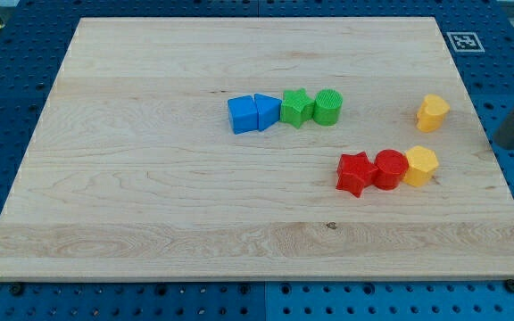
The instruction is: Slide heart to the bottom right of the hexagon
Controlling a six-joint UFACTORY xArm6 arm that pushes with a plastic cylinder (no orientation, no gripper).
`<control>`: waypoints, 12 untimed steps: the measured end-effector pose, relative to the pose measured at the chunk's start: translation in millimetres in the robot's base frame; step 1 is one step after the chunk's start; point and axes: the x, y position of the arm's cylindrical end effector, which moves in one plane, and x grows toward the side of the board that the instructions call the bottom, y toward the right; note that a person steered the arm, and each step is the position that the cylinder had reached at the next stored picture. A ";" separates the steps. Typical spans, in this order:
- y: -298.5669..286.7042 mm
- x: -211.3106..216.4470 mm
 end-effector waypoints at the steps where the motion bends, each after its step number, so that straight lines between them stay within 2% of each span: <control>1: 0.7 -9.4; 3: -11.7 -60.2; 4: -30.0 -91.5; 5: -64.1 -103.0; 6: -96.4 -103.1; 12: -97.3 -74.0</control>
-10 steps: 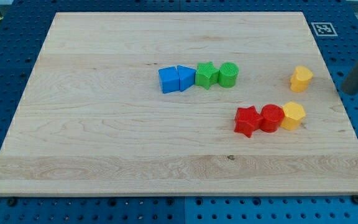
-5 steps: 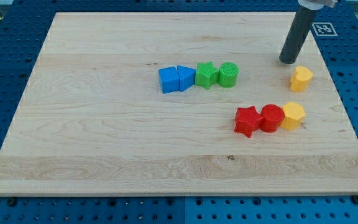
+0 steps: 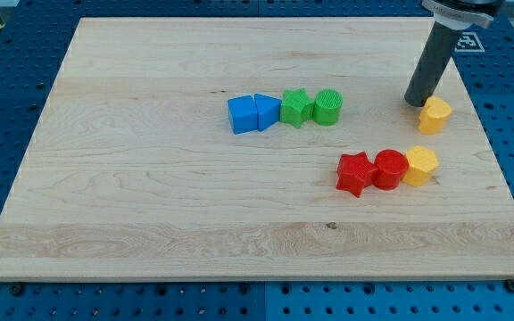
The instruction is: Slide heart to the bottom right of the hexagon
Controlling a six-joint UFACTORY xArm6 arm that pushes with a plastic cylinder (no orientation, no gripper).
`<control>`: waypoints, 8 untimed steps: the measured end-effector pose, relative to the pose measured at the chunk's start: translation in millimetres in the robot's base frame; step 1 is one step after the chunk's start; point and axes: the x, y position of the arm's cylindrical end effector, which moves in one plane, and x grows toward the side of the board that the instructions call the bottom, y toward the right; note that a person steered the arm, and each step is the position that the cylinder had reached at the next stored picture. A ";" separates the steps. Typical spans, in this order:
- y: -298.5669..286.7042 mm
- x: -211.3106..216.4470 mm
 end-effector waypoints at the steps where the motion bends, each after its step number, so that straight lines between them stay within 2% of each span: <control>1: 0.0 0.1; 3: 0.0 0.2; 8: 13.2 38.6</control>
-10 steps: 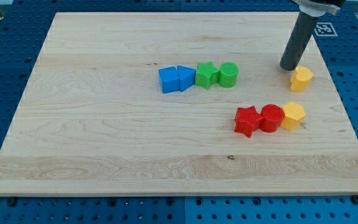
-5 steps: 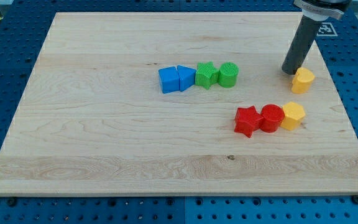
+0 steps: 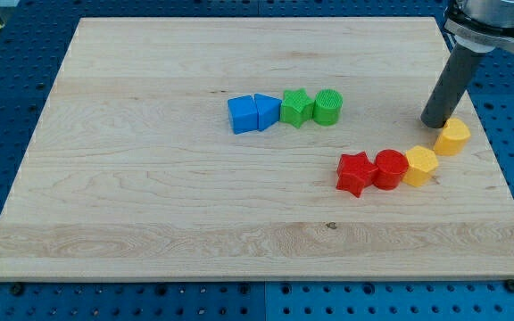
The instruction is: Slide heart to the bottom right of the hexagon
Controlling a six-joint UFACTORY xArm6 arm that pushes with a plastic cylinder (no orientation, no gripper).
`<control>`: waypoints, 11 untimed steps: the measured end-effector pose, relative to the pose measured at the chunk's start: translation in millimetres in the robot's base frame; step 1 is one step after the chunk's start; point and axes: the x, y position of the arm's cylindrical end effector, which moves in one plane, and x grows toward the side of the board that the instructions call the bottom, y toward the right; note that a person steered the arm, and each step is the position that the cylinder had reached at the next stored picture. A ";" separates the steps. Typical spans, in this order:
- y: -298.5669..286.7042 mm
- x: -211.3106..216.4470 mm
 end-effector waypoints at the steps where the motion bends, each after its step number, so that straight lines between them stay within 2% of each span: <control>1: 0.0 1.2; 11: 8.9 16.2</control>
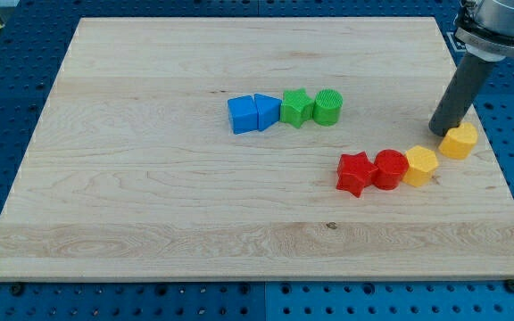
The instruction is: Slide heart to the bottom right of the hexagon
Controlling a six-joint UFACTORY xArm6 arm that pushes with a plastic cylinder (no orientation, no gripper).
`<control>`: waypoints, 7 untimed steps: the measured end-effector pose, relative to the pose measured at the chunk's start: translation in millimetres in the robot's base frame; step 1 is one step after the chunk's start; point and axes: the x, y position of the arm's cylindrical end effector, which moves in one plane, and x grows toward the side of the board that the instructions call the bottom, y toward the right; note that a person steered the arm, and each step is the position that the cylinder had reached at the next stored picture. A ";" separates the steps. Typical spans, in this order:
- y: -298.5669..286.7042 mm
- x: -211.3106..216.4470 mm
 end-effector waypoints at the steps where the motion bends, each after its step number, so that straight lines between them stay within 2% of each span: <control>1: 30.4 -16.2; 3: 46.0 5.5; 7: 33.5 5.5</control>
